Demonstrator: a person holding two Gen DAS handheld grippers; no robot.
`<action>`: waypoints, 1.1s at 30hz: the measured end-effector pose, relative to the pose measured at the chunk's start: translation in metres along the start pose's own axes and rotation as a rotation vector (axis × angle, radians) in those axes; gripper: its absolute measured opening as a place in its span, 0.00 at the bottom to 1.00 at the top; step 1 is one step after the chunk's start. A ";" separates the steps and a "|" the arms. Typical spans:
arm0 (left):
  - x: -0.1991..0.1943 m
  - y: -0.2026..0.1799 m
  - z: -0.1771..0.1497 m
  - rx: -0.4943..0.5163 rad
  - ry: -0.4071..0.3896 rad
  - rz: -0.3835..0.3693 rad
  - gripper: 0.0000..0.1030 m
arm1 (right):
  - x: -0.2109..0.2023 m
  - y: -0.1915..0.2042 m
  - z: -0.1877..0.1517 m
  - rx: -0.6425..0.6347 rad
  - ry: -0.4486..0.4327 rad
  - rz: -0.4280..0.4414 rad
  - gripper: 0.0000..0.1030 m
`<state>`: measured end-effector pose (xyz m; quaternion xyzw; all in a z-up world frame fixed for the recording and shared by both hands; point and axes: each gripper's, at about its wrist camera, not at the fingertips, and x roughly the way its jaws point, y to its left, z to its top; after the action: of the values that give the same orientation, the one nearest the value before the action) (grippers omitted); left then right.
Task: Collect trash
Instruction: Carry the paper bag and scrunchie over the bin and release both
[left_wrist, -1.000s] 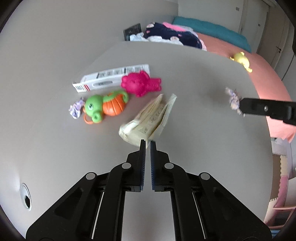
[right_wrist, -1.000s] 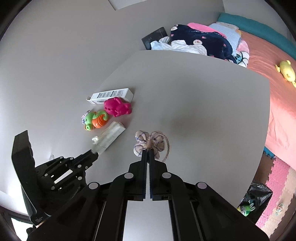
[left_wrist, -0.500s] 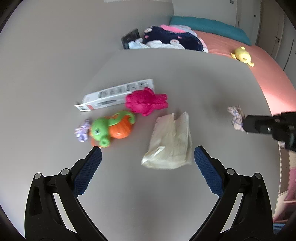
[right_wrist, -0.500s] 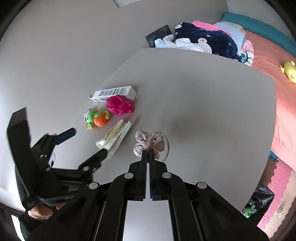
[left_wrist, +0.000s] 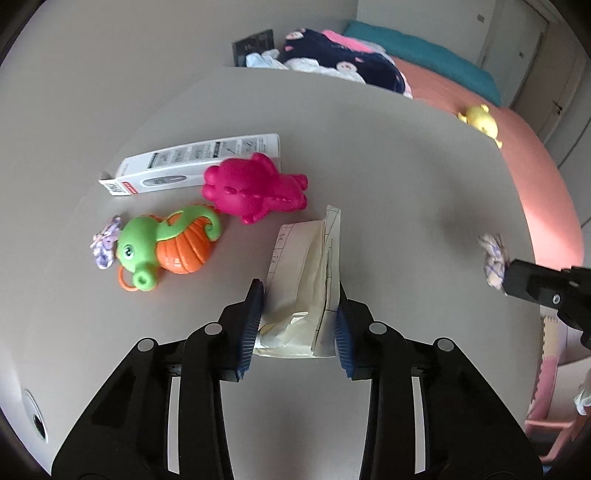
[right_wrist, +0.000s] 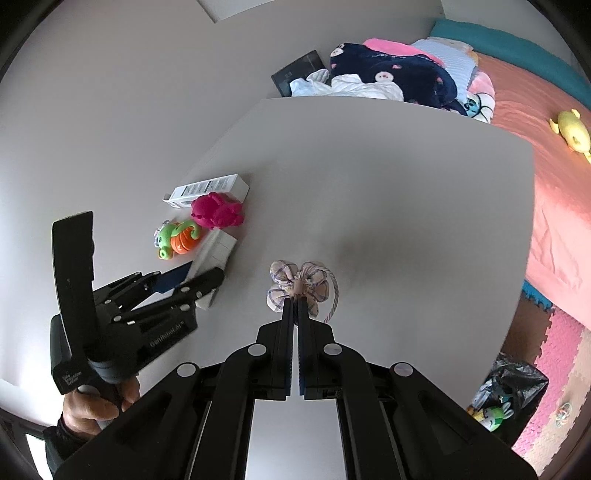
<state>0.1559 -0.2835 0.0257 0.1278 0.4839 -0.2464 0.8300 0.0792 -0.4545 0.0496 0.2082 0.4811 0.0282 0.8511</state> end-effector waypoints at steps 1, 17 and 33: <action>-0.003 -0.001 -0.001 -0.006 -0.006 -0.001 0.35 | -0.003 -0.002 -0.002 0.003 -0.003 0.001 0.03; -0.057 -0.172 -0.053 0.164 -0.066 -0.076 0.35 | -0.114 -0.106 -0.072 0.137 -0.133 -0.020 0.03; -0.015 -0.398 -0.136 0.402 0.062 -0.228 0.35 | -0.203 -0.284 -0.207 0.447 -0.179 -0.222 0.03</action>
<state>-0.1626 -0.5553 -0.0190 0.2423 0.4615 -0.4259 0.7395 -0.2448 -0.6963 0.0121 0.3385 0.4182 -0.1908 0.8210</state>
